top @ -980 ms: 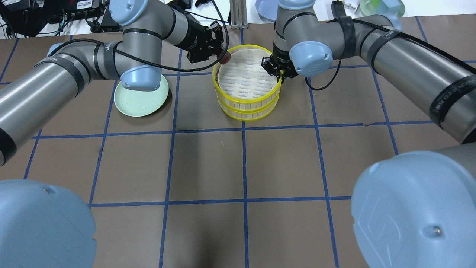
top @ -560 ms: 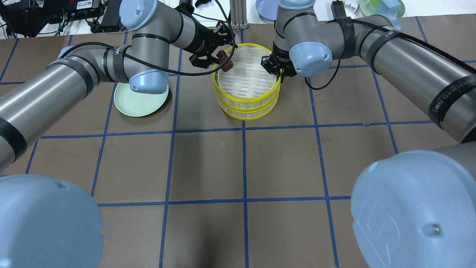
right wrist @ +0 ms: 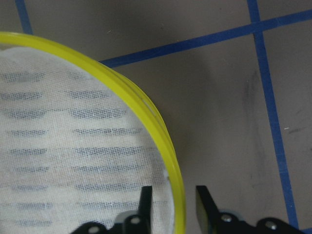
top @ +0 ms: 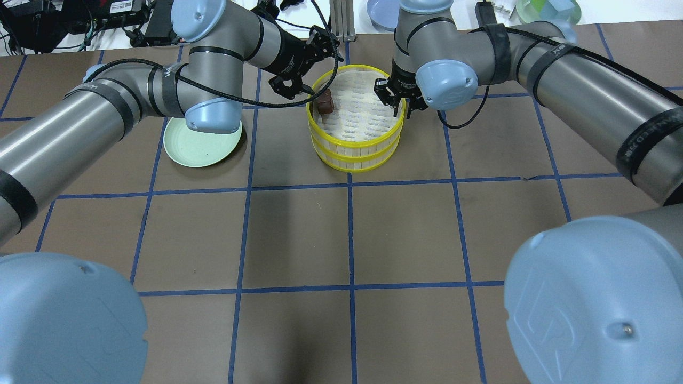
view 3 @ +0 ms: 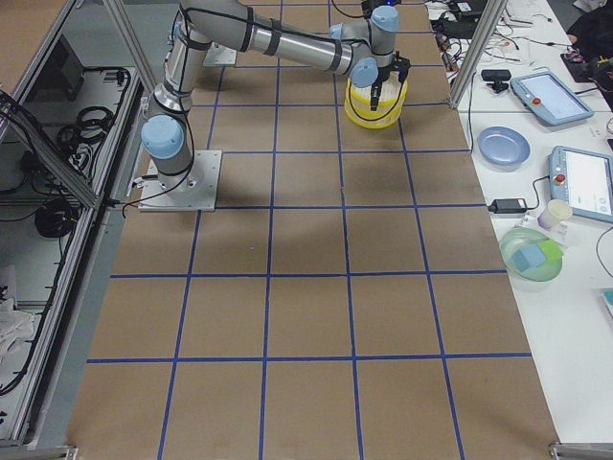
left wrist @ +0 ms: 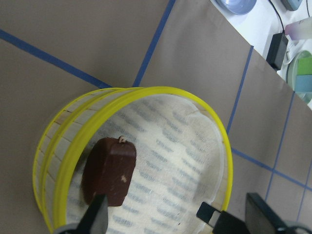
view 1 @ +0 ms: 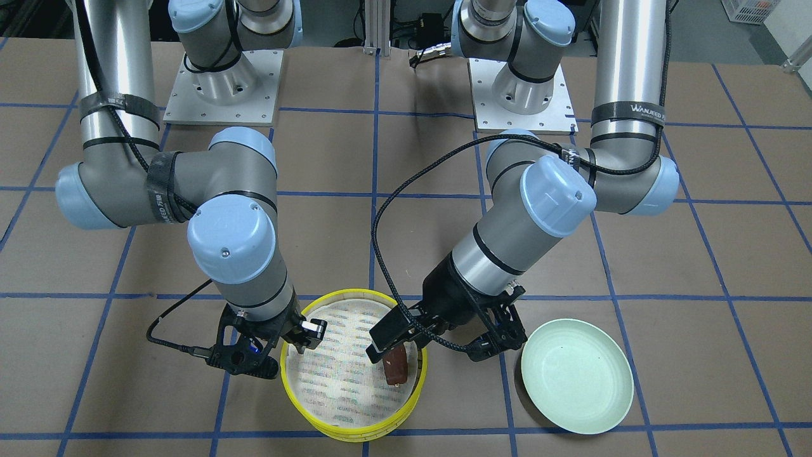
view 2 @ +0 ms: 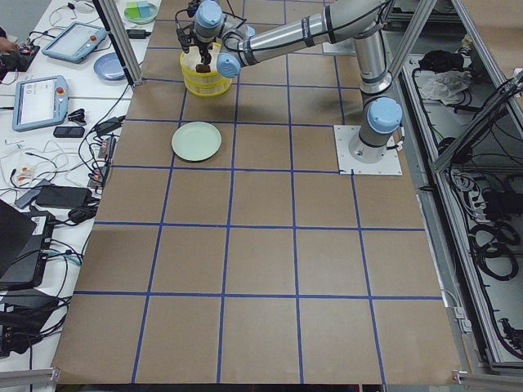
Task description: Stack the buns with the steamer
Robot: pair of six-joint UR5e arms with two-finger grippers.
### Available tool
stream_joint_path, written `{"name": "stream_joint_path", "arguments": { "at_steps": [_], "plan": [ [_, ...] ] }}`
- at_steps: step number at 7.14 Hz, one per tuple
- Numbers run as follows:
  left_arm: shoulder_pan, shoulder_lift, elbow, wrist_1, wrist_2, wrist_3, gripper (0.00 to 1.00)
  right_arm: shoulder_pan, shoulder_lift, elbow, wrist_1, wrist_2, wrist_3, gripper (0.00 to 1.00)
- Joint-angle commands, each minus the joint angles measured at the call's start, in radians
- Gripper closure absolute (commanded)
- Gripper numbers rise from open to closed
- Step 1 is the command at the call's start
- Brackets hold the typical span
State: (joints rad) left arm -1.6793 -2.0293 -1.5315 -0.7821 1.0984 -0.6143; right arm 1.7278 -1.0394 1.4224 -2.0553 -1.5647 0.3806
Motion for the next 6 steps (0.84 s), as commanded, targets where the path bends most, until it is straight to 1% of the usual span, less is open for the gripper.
{"name": "stream_joint_path", "arguments": {
  "at_steps": [1, 2, 3, 4, 5, 6],
  "plan": [
    [0.007, 0.046, 0.063, -0.272, 0.233, 0.278, 0.00, -0.037, -0.080, -0.005, 0.020, 0.038, -0.069, 0.00],
    [0.021, 0.076, 0.089, -0.357, 0.333, 0.398, 0.00, -0.074, -0.143, -0.005, 0.099, 0.075, -0.157, 0.00],
    [0.059, 0.111, 0.088, -0.403, 0.448, 0.512, 0.00, -0.111, -0.221, -0.005, 0.201, 0.080, -0.243, 0.00],
    [0.100, 0.148, 0.090, -0.457, 0.460, 0.528, 0.00, -0.128, -0.300, -0.004, 0.309, 0.068, -0.344, 0.00],
    [0.140, 0.179, 0.090, -0.489, 0.460, 0.592, 0.00, -0.137, -0.374, -0.003, 0.419, 0.064, -0.364, 0.00],
    [0.163, 0.226, 0.088, -0.581, 0.463, 0.660, 0.00, -0.136, -0.442, -0.002, 0.488, 0.064, -0.365, 0.00]
  ]
}}
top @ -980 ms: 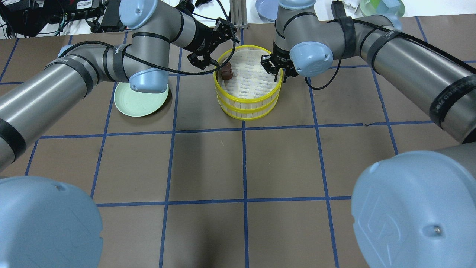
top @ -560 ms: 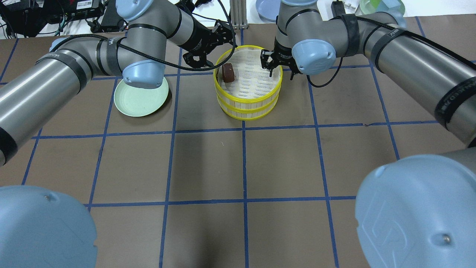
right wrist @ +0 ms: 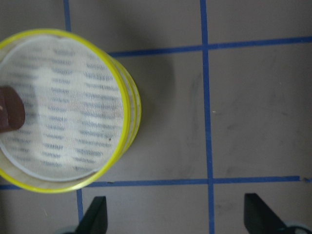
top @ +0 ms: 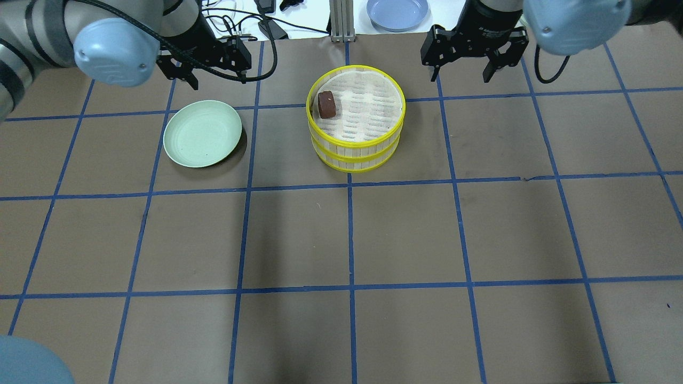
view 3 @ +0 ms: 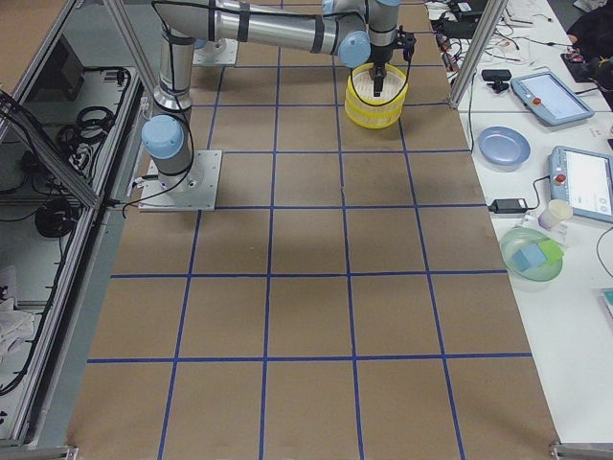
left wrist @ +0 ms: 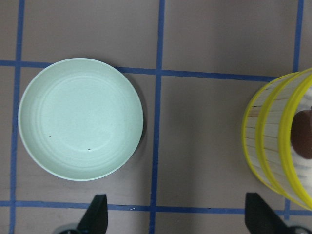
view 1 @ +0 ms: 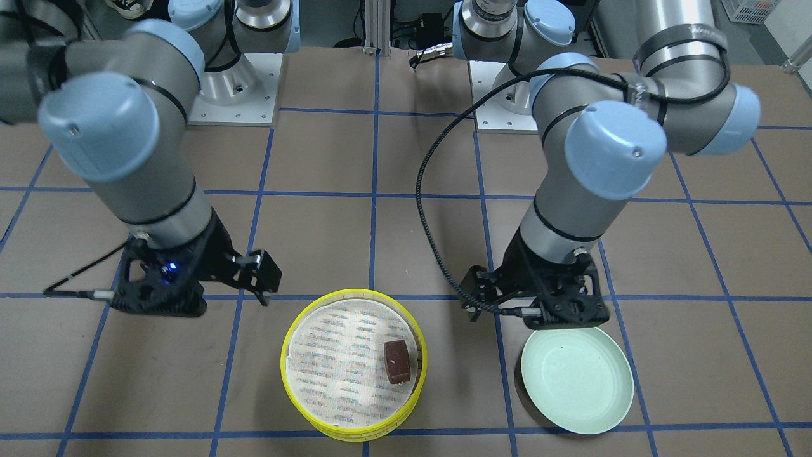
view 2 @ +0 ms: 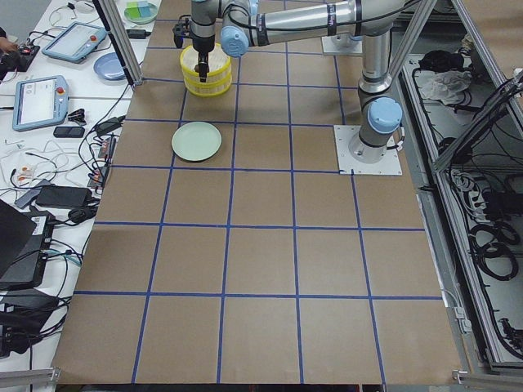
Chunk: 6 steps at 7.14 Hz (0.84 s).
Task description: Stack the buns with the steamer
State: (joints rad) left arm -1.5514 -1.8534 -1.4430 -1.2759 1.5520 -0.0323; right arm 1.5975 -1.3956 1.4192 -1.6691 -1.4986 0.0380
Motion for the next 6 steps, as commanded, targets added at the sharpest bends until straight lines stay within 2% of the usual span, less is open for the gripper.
{"name": "stream_joint_path", "arguments": {
  "at_steps": [1, 3, 6],
  "plan": [
    [0.040, 0.093, 0.001, -0.130, 0.016, 0.080, 0.00, -0.002, -0.114, 0.004, 0.112, -0.006, -0.024, 0.00],
    [0.040, 0.169, -0.002, -0.216, 0.097, 0.091, 0.00, -0.002, -0.115, 0.024, 0.112, -0.061, -0.024, 0.00],
    [0.039, 0.215, -0.010, -0.229, 0.069, 0.092, 0.00, -0.002, -0.135, 0.032, 0.098, -0.063, -0.023, 0.00]
  ]
}}
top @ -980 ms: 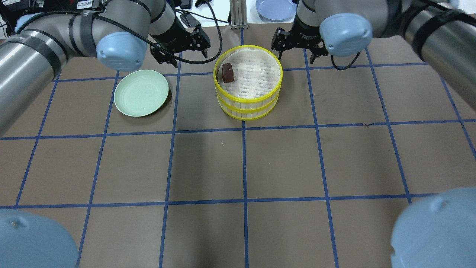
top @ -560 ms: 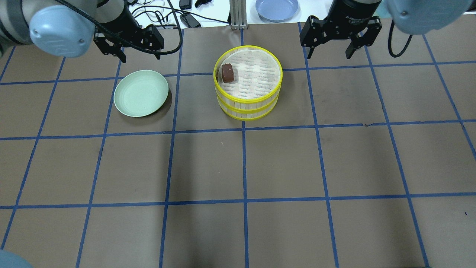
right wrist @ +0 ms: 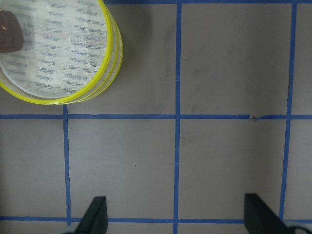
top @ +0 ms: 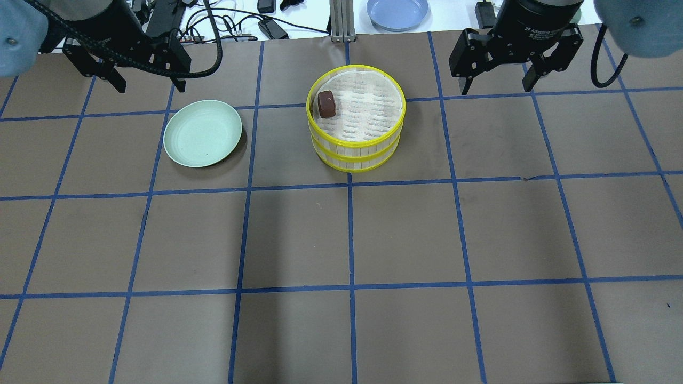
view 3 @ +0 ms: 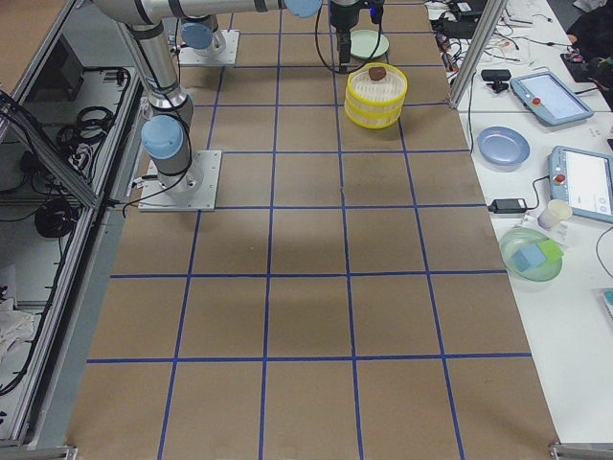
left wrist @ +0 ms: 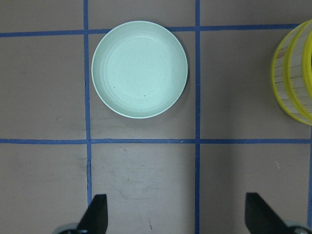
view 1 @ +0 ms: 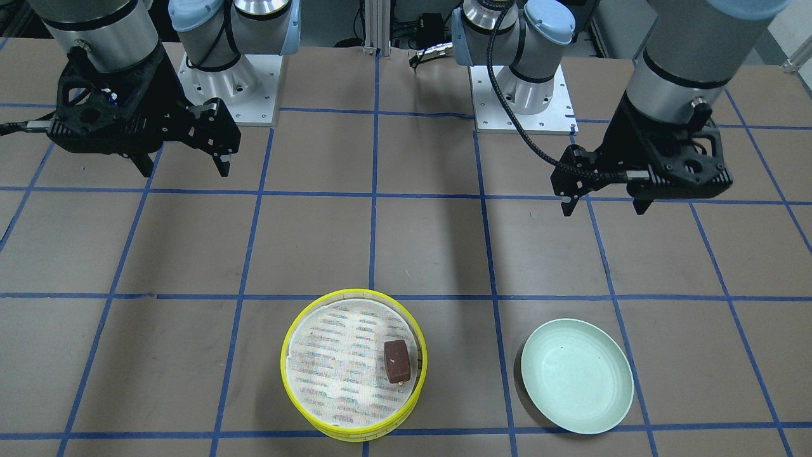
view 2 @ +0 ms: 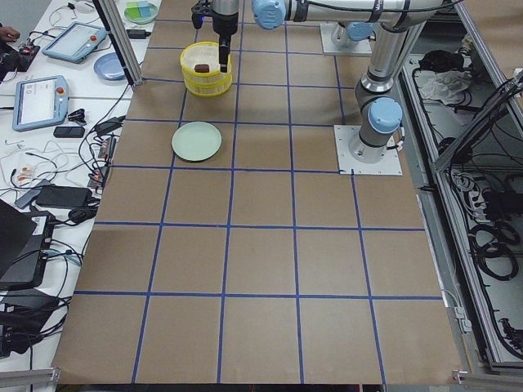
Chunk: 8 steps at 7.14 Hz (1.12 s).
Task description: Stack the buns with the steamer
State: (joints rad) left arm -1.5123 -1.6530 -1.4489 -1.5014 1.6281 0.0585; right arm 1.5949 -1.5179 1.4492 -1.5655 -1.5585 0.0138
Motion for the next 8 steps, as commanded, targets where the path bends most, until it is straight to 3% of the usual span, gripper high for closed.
{"name": "stream_joint_path", "arguments": {
  "at_steps": [1, 3, 4, 5, 8],
  "plan": [
    [0.001, 0.015, -0.004, -0.003, -0.010, 0.001, 0.00, 0.000, -0.011, 0.010, -0.005, 0.006, 0.009, 0.00],
    [0.024, 0.013, -0.005, -0.002, -0.031, 0.003, 0.00, -0.006, -0.022, 0.022, -0.014, 0.009, 0.003, 0.00],
    [0.036, 0.013, -0.013, -0.002, -0.034, 0.003, 0.00, -0.003, -0.086, 0.028, 0.005, 0.008, 0.003, 0.00],
    [0.038, 0.012, -0.016, 0.006, -0.033, 0.003, 0.00, -0.003, -0.137, 0.036, 0.087, -0.014, 0.000, 0.00],
    [0.050, 0.005, -0.030, 0.009, -0.030, 0.003, 0.00, -0.006, -0.157, 0.042, 0.141, -0.003, -0.040, 0.00]
  ]
}}
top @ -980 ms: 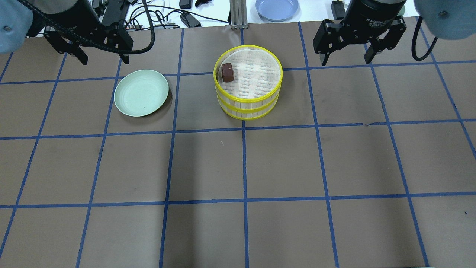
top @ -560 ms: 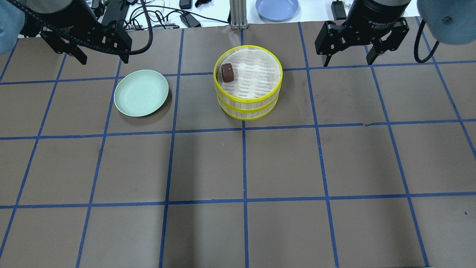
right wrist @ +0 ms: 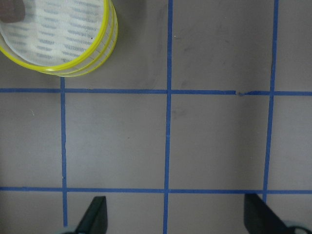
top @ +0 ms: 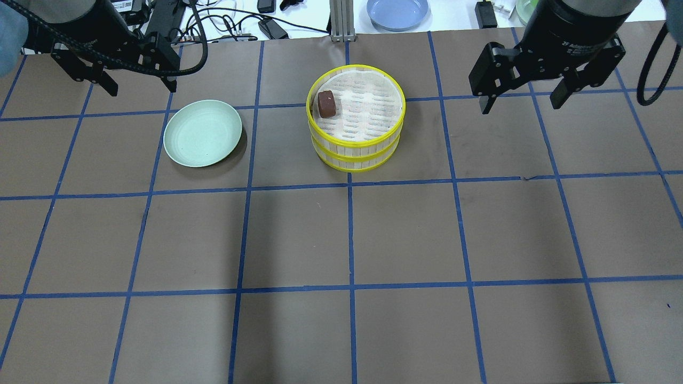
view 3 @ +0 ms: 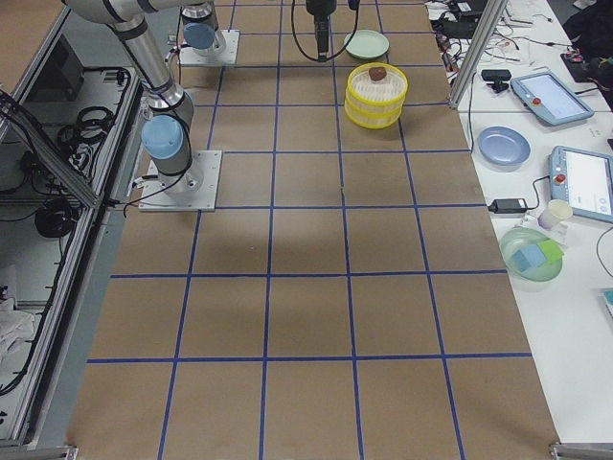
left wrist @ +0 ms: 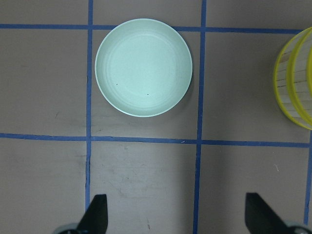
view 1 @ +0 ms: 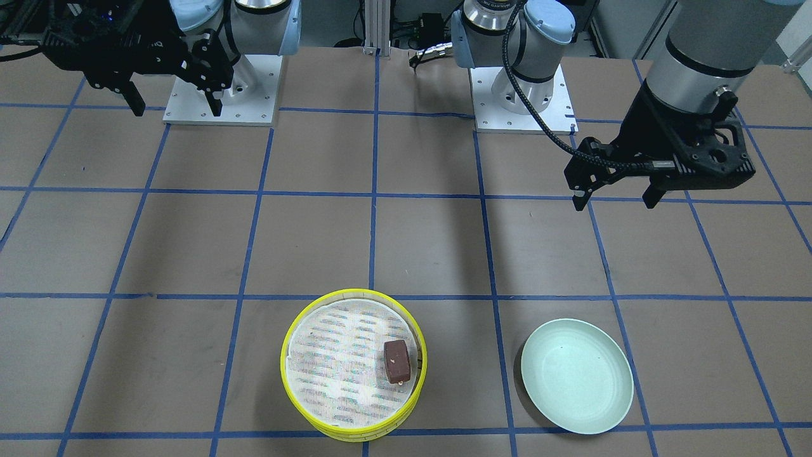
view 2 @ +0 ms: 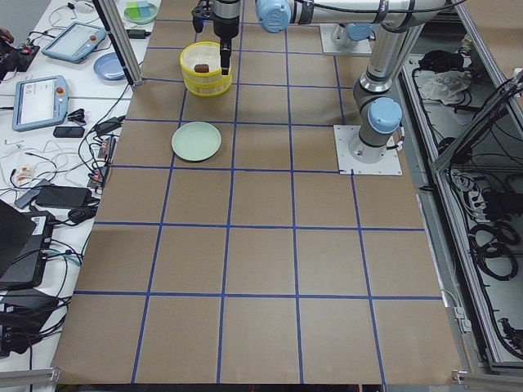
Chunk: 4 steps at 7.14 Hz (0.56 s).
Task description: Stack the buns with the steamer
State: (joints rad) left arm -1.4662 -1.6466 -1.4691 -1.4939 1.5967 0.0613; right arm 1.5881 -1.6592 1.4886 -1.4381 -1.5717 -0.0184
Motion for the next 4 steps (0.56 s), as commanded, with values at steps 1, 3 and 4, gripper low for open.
{"name": "stream_joint_path", "arguments": {
  "at_steps": [1, 3, 4],
  "plan": [
    [0.004, 0.005, -0.020, 0.001, 0.002, 0.000, 0.00, 0.000, 0.013, 0.010, -0.017, -0.010, -0.008, 0.00],
    [0.003, -0.007, -0.020, 0.017, -0.001, 0.002, 0.00, 0.000, 0.038, 0.016, -0.024, -0.005, -0.008, 0.00],
    [0.003, -0.019, -0.022, 0.032, -0.001, 0.002, 0.00, -0.005, 0.044, 0.016, -0.040, -0.017, -0.015, 0.00]
  ]
}}
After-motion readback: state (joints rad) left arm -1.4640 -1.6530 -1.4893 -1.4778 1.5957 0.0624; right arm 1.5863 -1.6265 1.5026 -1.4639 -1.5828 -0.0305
